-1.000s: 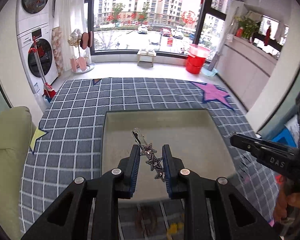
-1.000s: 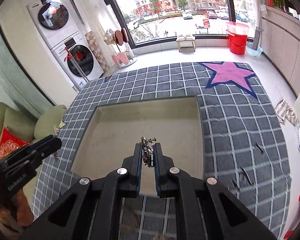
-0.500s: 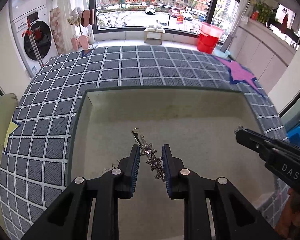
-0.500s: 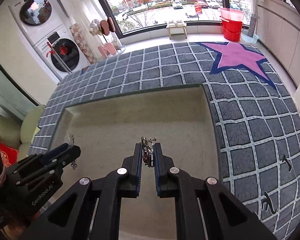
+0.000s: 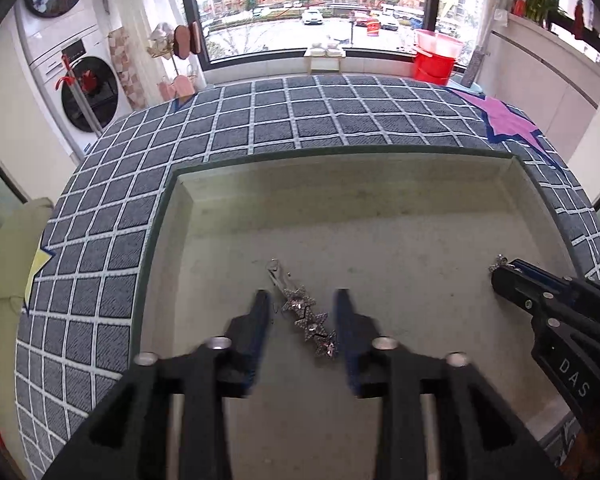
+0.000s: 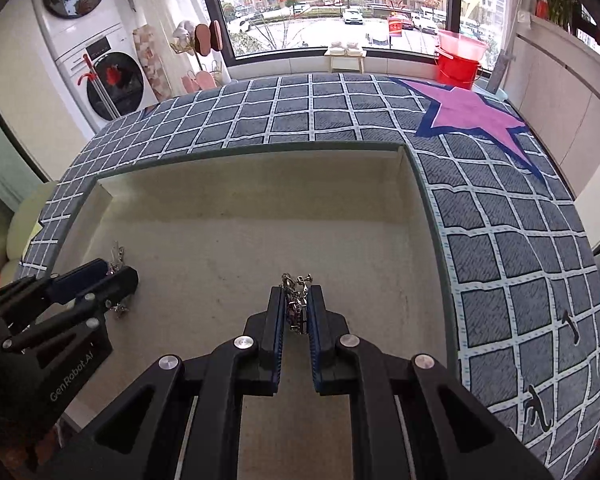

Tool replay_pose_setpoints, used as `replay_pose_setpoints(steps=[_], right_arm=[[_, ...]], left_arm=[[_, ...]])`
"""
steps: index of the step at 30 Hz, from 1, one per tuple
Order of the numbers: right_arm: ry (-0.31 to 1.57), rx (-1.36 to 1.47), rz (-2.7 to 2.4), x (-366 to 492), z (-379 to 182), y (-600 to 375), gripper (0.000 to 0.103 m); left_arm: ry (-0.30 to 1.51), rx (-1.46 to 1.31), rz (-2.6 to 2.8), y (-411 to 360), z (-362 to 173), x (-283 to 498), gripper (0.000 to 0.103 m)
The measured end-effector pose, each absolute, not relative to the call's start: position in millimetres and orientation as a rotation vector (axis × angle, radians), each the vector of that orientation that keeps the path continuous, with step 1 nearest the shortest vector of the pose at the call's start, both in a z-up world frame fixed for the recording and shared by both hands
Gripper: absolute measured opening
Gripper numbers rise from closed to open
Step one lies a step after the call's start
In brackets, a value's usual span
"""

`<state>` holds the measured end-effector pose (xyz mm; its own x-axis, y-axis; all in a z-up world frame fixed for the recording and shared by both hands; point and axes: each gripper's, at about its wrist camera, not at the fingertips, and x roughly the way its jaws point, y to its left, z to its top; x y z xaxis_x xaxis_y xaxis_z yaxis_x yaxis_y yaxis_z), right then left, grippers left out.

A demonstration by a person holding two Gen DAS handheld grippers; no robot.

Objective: Organize jewelry
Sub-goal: 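Carry the hairpin into the tray with the left tool while the right tool carries the charms, then withdraw both open tools from the tray back over the table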

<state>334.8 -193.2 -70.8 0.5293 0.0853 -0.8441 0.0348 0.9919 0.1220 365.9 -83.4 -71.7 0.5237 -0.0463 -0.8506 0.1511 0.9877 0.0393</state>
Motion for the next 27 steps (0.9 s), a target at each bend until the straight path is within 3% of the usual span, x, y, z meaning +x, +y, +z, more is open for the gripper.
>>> replay_pose_setpoints(steps=[3, 7, 10, 16, 17, 18, 19, 25, 27], right_arm=[[1.022, 0.169, 0.033, 334.8, -69.3, -197.7, 0.016], [1.008, 0.223, 0.049, 330.0, -61.7, -203.7, 0.049], [0.983, 0.279, 0.061, 325.4, -49.3, -209.0, 0.050], [0.945, 0.320, 0.081, 310.2, -23.4, -211.1, 0.067], [0.942, 0.316, 0.085, 305.9, -18.3, -210.0, 0.070], [0.938, 0.314, 0.092, 302.2, -14.6, -208.8, 0.073], [0.934, 0.314, 0.096, 298.9, -12.2, -208.9, 0.080], [0.908, 0.305, 0.109, 264.5, 11.3, -205.0, 0.081], [0.893, 0.306, 0.114, 250.9, 18.5, -204.4, 0.089]], left_arm=[[0.981, 0.110, -0.095, -79.7, -64.6, 362.0, 0.068], [0.982, 0.085, -0.108, -75.3, -57.1, 361.2, 0.068], [0.977, 0.074, -0.103, -71.5, -52.2, 357.7, 0.068], [0.937, 0.035, -0.105, -61.2, -27.7, 340.4, 0.070], [0.931, 0.035, -0.104, -60.2, -23.5, 337.9, 0.091], [0.917, 0.036, -0.094, -58.3, -16.8, 333.1, 0.103], [0.886, 0.036, -0.078, -55.5, -8.5, 326.0, 0.103], [0.838, 0.034, -0.093, -39.5, 23.7, 288.4, 0.103], [0.827, 0.038, -0.092, -34.0, 30.7, 272.8, 0.103]])
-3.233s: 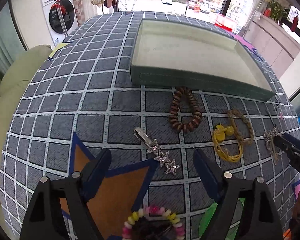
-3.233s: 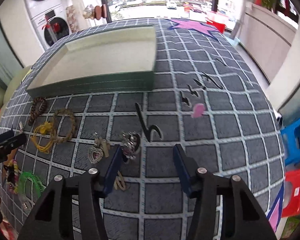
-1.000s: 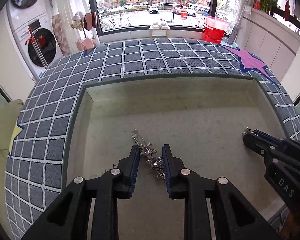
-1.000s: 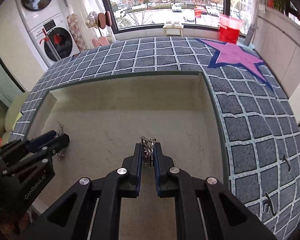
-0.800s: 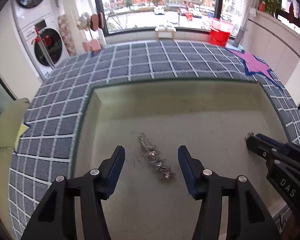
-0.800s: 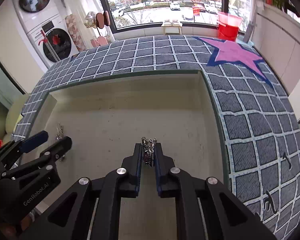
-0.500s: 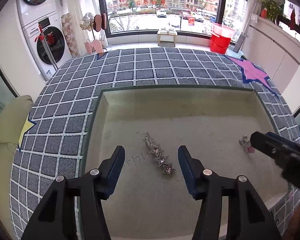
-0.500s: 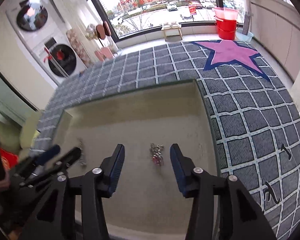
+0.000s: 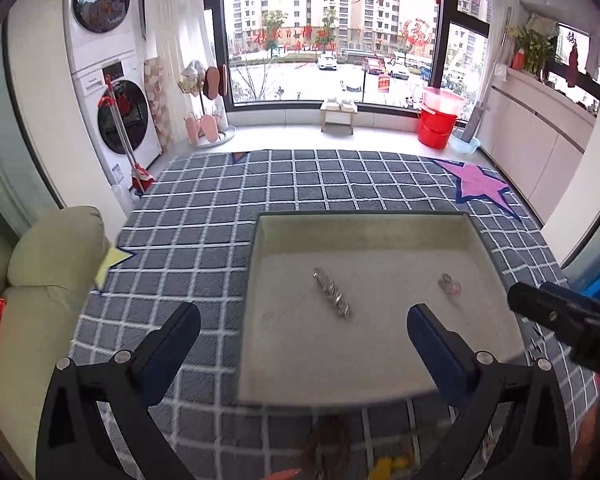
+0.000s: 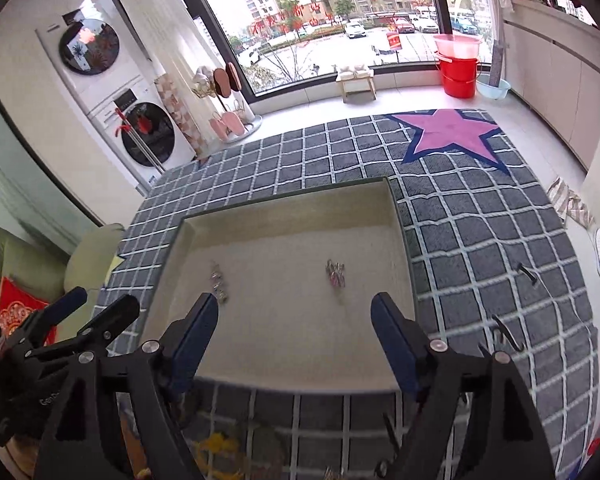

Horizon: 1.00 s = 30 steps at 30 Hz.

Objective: Organize jewelry
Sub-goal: 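Withdraw both open tools from the tray back over the table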

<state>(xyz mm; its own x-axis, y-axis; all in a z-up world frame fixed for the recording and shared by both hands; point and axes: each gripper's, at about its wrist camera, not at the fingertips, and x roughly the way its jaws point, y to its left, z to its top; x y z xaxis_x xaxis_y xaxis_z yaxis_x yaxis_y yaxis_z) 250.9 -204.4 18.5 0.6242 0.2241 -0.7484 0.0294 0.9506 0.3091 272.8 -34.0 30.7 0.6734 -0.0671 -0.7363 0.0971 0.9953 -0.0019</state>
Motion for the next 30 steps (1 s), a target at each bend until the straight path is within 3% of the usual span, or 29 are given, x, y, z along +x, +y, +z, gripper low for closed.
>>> replay_pose_setpoints(steps=[2, 11, 19, 30], right_arm=[[0.863, 0.287, 0.109, 233.6, 28.5, -202.3, 0.103], [0.682, 0.189, 0.132, 150.2, 69.8, -182.5, 0.103], [0.807, 0.198, 0.149, 103.7, 58.9, -165.1, 0.103], [1.018, 0.223, 0.134, 60.9, -16.8, -151.2, 0.103]], left_arm=[[0.825, 0.036, -0.095, -26.3, 37.0, 254.4, 0.103], [0.855, -0.001, -0.091, 17.7, 32.1, 176.1, 0.103], [0.918, -0.065, -0.054, 56.9, -4.1, 118.5, 0.103], [0.975, 0.000, -0.040, 57.8, -57.1, 67.6, 0.103]])
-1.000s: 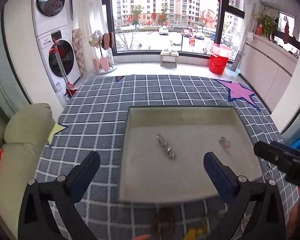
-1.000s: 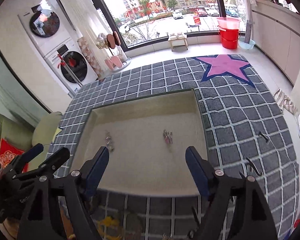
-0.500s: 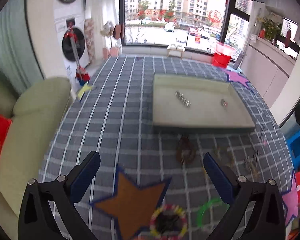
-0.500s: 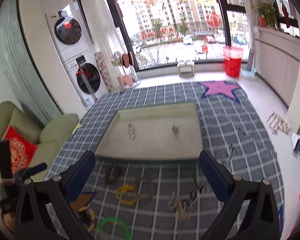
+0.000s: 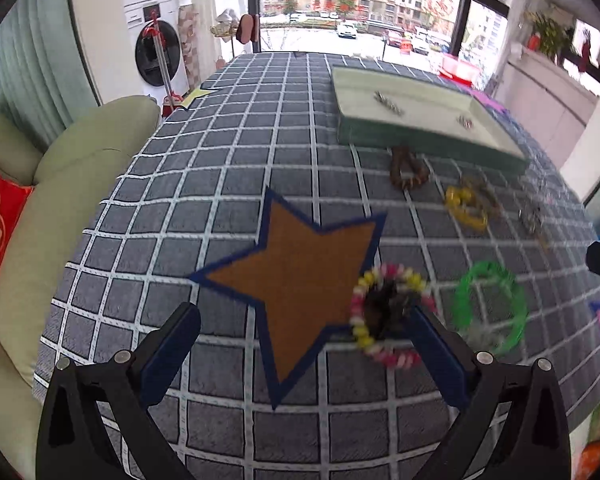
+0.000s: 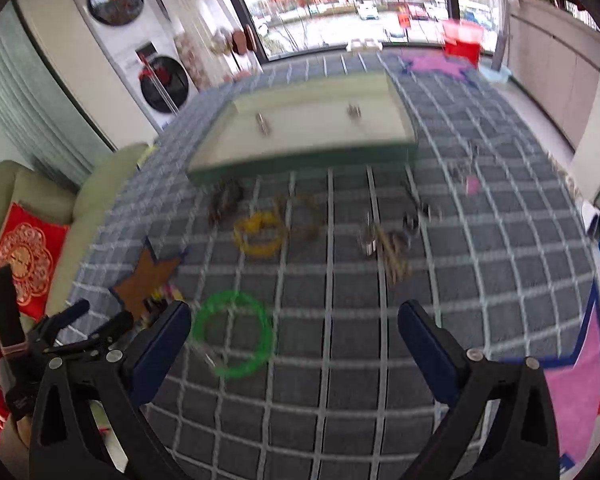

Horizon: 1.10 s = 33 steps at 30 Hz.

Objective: Organize jewelry
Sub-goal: 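Withdraw both open tools from the tray back over the table, then grasp the black claw clip with the left tool while the right tool grasps the green bangle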

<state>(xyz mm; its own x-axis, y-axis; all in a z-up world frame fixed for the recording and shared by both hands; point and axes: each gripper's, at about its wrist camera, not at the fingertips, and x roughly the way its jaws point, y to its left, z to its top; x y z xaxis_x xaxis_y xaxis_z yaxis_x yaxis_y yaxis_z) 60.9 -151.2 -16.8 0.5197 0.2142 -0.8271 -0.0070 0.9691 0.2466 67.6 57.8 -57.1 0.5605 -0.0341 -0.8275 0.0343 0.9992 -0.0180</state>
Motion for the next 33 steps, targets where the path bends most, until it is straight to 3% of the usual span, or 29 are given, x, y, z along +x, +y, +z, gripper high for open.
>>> replay_pose_setpoints(steps=[19, 21, 22, 24, 26, 29, 33], right_arm=[[1.112, 0.110, 0.125, 66.2, -54.7, -122.2, 0.102], [1.111, 0.091, 0.125, 66.8, -56.1, -118.5, 0.102], [1.111, 0.083, 0.125, 67.3, -56.9, -117.0, 0.101], [1.116, 0.069, 0.126, 68.2, -59.3, -113.7, 0.088], [1.128, 0.064, 0.128, 69.8, -62.9, -112.2, 0.079], [1.139, 0.047, 0.136, 70.2, -68.7, -109.6, 0.071], [1.128, -0.032, 0.139, 68.7, -70.0, -99.1, 0.067]], left_arm=[[0.957, 0.100, -0.149, 27.6, -65.7, 79.5, 0.103], [0.960, 0.108, -0.159, 26.8, -66.7, 79.6, 0.094], [0.967, 0.113, -0.163, 26.2, -67.9, 80.2, 0.093], [0.972, 0.119, -0.168, 25.3, -69.9, 81.1, 0.092], [0.975, 0.126, -0.175, 24.1, -71.0, 81.1, 0.081], [0.979, 0.133, -0.189, 21.4, -72.5, 81.3, 0.078], [0.979, 0.149, -0.204, 16.2, -74.0, 81.6, 0.065]])
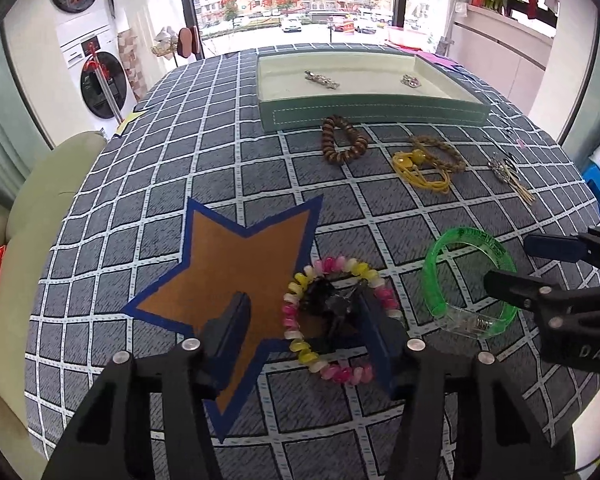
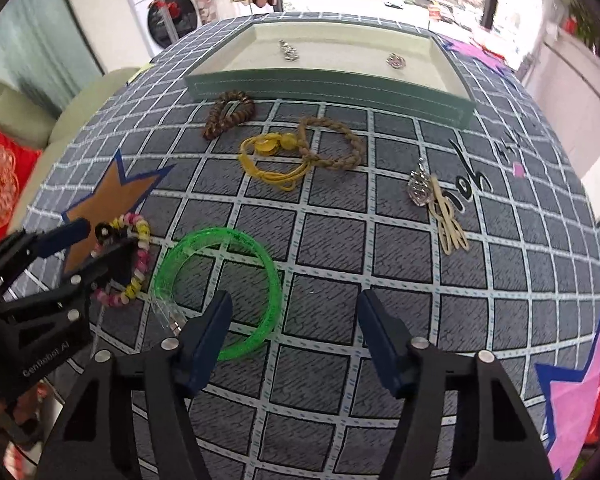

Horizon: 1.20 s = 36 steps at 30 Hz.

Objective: Organize jewelry
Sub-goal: 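Grasp the black claw clip with the left tool while the right tool grasps the green bangle, then carry the clip into the tray with the left tool while the right tool carries the bangle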

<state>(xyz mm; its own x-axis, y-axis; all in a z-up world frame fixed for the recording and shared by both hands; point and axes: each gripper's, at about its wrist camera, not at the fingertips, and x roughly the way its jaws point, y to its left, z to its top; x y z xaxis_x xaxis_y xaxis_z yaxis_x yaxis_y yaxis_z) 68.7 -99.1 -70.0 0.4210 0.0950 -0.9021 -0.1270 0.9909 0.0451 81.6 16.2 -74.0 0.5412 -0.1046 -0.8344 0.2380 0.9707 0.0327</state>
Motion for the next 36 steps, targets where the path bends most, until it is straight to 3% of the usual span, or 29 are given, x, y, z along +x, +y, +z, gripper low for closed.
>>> replay_pose_setpoints(steps=[2, 4, 6, 8, 10, 22, 27, 36], right_arm=[[1.124, -0.065, 0.142, 68.3, -70.4, -94.6, 0.062], [1.117, -0.105, 0.138, 67.6, -70.9, -89.5, 0.055], [1.107, -0.122, 0.154, 66.5, -69.4, -85.6, 0.039], [1.102, -0.133, 0.166, 66.1, -68.7, -82.5, 0.015], [1.098, -0.132, 0.173, 65.9, -68.6, -80.4, 0.009], [1.057, -0.003, 0.181, 64.7, -47.6, -104.2, 0.008], [1.047, 0.031, 0.183, 66.2, -39.4, -113.1, 0.008], [1.044, 0.045, 0.189, 67.9, -36.9, -115.5, 0.008]], left_arm=[[0.984, 0.148, -0.216, 14.7, -74.5, 81.4, 0.050], [0.978, 0.146, -0.222, 13.6, -73.2, 81.0, 0.047], [0.967, 0.139, -0.233, 13.4, -69.6, 80.0, 0.046], [0.962, 0.126, -0.239, 14.1, -66.6, 79.7, 0.046], [0.962, 0.110, -0.244, 17.0, -63.7, 79.6, 0.046], [0.931, 0.030, -0.275, 30.3, -38.0, 78.5, 0.045], [0.946, -0.063, -0.328, 37.5, -30.7, 83.2, 0.036], [0.952, -0.081, -0.311, 37.6, -29.1, 90.2, 0.036]])
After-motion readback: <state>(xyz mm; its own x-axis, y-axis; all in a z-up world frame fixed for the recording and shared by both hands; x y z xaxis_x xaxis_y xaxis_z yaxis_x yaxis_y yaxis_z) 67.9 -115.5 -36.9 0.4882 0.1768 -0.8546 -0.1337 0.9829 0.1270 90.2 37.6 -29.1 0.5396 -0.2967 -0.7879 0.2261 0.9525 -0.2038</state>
